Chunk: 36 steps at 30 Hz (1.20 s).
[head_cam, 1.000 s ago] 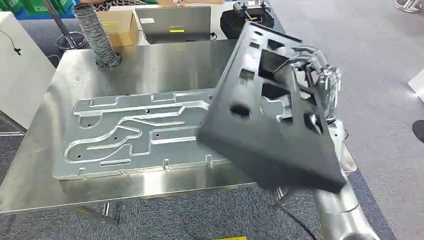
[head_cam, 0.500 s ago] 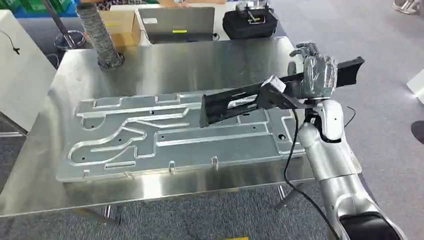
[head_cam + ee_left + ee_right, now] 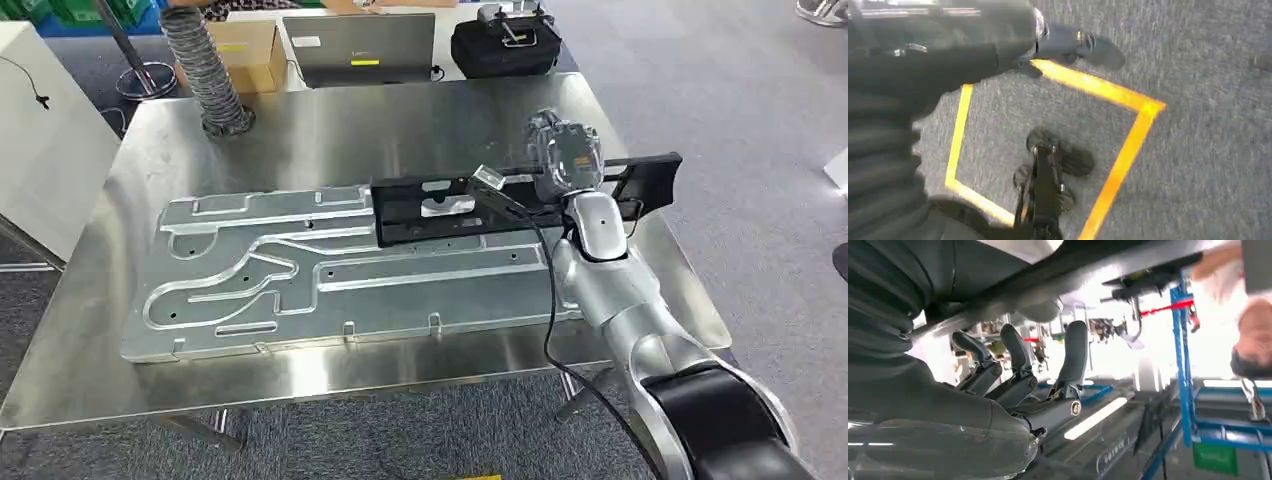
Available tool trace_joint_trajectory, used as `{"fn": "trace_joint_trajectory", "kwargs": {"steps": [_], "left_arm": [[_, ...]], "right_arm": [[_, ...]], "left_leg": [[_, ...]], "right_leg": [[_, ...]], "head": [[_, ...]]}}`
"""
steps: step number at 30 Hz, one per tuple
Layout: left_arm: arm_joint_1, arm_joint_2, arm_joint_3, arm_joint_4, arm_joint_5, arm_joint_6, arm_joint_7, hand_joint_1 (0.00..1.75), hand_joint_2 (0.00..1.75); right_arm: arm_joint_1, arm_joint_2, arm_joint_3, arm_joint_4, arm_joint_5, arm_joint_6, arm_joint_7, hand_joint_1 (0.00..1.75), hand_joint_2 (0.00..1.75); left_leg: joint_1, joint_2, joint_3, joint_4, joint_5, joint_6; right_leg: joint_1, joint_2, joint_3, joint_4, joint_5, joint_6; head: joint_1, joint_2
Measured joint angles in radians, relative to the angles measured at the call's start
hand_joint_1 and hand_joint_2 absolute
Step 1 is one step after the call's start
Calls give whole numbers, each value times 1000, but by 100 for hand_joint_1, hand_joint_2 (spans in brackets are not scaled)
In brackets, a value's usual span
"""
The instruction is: Take the parts from the cabinet and place them on the table.
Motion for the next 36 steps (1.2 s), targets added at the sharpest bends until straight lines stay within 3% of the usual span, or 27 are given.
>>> {"fn": "trace_joint_trajectory", "kwargs": {"steps": [1,2,4,5,6,7,9,10,11,13,14,16,17,18,20,21,22,23,24,26,27,30,32,33,36], "left_arm": [[0,0,0,0,-4,-1,-9,0,175],[0,-2,-2,0,-9,-4,-20,0,175],[0,-2,-3,0,-8,-2,-34,0,175],[0,-2,-4,0,-7,-1,-39,0,175],[1,-2,-4,0,-5,0,-42,0,175],[4,-2,-4,0,-2,0,-45,0,175],[4,-2,-4,0,-2,1,-48,0,175],[4,-2,-4,0,-3,5,-48,0,175],[4,-2,-5,0,-5,9,-47,0,175],[4,-2,-5,0,-8,11,-45,0,175],[6,-2,-6,0,-8,12,-44,0,0],[9,-3,-7,0,-11,16,-40,0,0],[9,-3,-8,0,-13,17,-39,0,0],[8,-3,-10,0,-19,21,-37,0,0],[7,-3,-15,0,-25,35,-30,0,0],[7,-3,-18,0,-30,38,-29,0,0],[8,-3,-20,0,-32,38,-28,0,0],[9,-3,-22,0,-35,39,-26,0,0],[9,-3,-23,0,-40,40,-24,0,0],[8,-4,-25,0,-43,44,-23,0,0],[7,-9,-26,0,-45,44,-23,0,0],[7,-9,-29,1,-47,47,-23,0,0],[7,-10,-31,1,-47,47,-23,0,0],[8,-11,-31,1,-46,46,-24,0,0],[8,-11,-31,1,-40,40,-30,0,0]], "right_arm": [[-8,15,5,29,2,8,11,175,175],[-19,26,9,56,2,15,19,175,175],[-44,41,13,103,2,32,24,175,175],[-52,48,14,124,1,36,24,0,0],[-55,51,15,139,0,36,22,0,0],[-59,58,16,157,-1,36,19,0,0],[-63,65,16,180,-4,35,14,0,0],[-73,70,16,190,-8,34,11,0,0],[-80,73,16,202,-11,34,10,0,0],[-86,74,16,220,-21,33,3,0,0],[-89,75,16,225,-26,30,-1,0,0],[-96,74,16,237,-39,30,-7,0,0],[-96,73,16,245,-43,30,-10,0,0],[-97,73,15,249,-47,30,-13,0,0],[-96,73,15,259,-54,38,-19,0,0],[-95,72,14,266,-55,40,-21,0,0],[-96,71,12,271,-55,40,-21,0,0],[-96,70,11,274,-54,39,-20,0,0],[-99,68,11,276,-53,39,-21,0,0],[-111,67,11,277,-52,43,-20,0,0],[-118,66,10,277,-52,48,-21,0,0],[-136,61,8,278,-51,77,-18,0,0],[-146,59,8,278,-49,92,-16,0,0],[-156,56,8,280,-46,103,-15,0,0],[-182,55,8,291,-24,161,-9,0,0]], "left_leg": [[-3,-1,-2,8,-4,-7],[-1,0,-11,28,-19,-15],[6,0,-71,162,-97,-27],[9,0,-111,248,-133,-31],[11,0,-135,298,-146,-35],[16,0,-146,318,-138,-38],[23,0,-96,213,-69,-41],[26,1,-37,96,-15,-42],[28,0,-2,18,-3,-41],[20,-3,6,8,-10,-24],[19,-3,5,9,-10,-18],[18,-2,8,2,-6,-3],[22,0,10,-2,-2,3],[22,0,9,-2,-2,8],[18,2,6,-2,-1,14],[15,3,5,-2,-1,16],[14,2,5,-1,-1,18],[12,1,6,-1,-1,18],[11,0,8,-1,-1,17],[7,-1,9,-1,-1,17],[-2,-1,5,2,-2,13],[3,1,2,-1,3,-1],[3,1,-2,7,-6,-11],[3,1,-14,38,-32,-17],[14,1,-112,263,-135,-32]], "right_leg": [[-13,-2,7,-11,6,-8],[-13,-2,11,-15,8,-10],[-14,-4,11,-15,7,-16],[-14,-4,11,-14,7,-17],[-14,-4,11,-14,7,-17],[-14,-3,12,-14,7,-16],[-16,-2,13,-11,4,-12],[-19,-1,15,-7,1,-7],[-18,0,15,-4,-3,-1],[-13,2,10,-1,-1,11],[-13,2,11,-4,0,16],[-16,3,14,-8,1,29],[-19,2,11,7,-13,33],[-17,1,-10,48,-44,35],[-16,1,-85,213,-126,38],[-16,1,-121,291,-151,38],[-16,1,-133,316,-148,36],[-15,1,-120,290,-122,33],[-13,1,-85,221,-81,27],[-6,1,6,38,-2,8],[-2,-1,23,1,-15,3],[1,-1,15,-2,-8,3],[-12,-5,24,-20,3,-7],[-13,-4,24,-21,4,-13],[-13,-3,22,-20,4,-16]], "head": [[0,0],[0,0],[0,0],[0,0],[0,0],[0,0],[0,0],[0,0],[0,0],[0,0],[0,0],[0,0],[0,0],[0,0],[0,0],[0,0],[0,0],[0,0],[0,0],[0,0],[0,0],[0,0],[0,0],[0,0],[0,0]]}}
